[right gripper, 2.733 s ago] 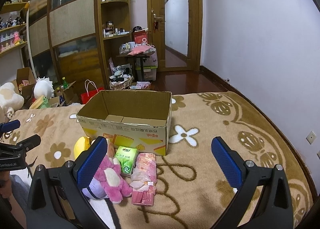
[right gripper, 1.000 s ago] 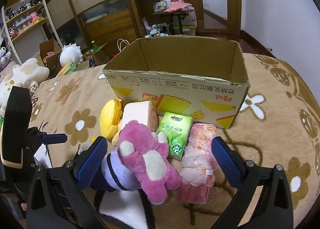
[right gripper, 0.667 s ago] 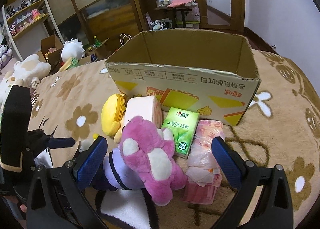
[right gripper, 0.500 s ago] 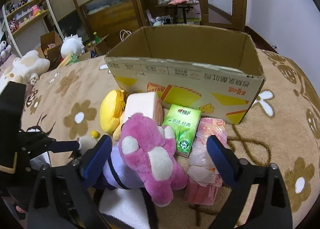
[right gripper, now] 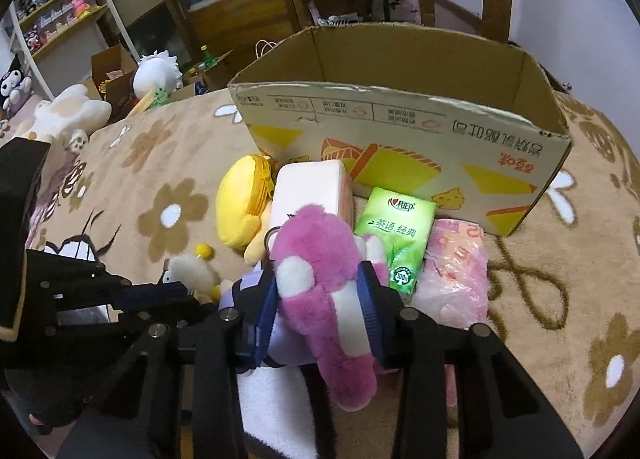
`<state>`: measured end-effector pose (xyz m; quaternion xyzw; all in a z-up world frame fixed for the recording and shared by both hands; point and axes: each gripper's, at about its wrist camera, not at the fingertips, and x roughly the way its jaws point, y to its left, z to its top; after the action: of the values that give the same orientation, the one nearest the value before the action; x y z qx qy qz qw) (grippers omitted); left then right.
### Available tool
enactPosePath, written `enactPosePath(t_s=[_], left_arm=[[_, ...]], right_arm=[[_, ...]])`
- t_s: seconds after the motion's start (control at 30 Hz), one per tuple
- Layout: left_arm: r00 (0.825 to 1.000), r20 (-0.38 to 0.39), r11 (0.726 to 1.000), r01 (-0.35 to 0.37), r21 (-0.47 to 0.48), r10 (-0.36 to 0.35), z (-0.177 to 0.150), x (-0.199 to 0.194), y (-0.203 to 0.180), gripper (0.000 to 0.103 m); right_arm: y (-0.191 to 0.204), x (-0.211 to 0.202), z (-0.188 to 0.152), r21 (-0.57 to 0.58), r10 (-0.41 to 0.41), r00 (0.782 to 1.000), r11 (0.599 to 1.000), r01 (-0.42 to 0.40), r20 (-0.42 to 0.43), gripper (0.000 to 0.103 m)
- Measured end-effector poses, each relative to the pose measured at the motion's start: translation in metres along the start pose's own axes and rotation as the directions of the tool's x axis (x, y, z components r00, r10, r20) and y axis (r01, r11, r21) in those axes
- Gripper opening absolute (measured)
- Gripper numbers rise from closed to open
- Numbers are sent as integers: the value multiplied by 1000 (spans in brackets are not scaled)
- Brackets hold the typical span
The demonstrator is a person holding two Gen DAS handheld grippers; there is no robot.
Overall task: Organize soft objects
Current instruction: 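Close left tool on the black tissue pack while right tool grasps the pink bear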
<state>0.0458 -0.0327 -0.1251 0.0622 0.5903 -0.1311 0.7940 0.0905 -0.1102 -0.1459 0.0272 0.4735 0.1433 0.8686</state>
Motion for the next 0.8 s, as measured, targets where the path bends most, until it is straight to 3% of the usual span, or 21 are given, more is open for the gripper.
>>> enactPosePath(t_s=[0.5, 0.67, 0.8], left_arm=[[1000, -11, 999, 5, -41, -6, 1, 6, 9, 11], [1000, 1, 1000, -1, -15, 1, 0, 3, 10, 5], [1000, 18, 1000, 21, 0, -21, -1, -3, 7, 0]], right_arm=[[-6, -10, -4, 16, -3, 1000, 1000, 2, 8, 37], [-7, -16, -3, 27, -18, 999, 999, 17, 26, 31], [-11, -23, -4, 44, -21, 999, 999, 19, 43, 19]])
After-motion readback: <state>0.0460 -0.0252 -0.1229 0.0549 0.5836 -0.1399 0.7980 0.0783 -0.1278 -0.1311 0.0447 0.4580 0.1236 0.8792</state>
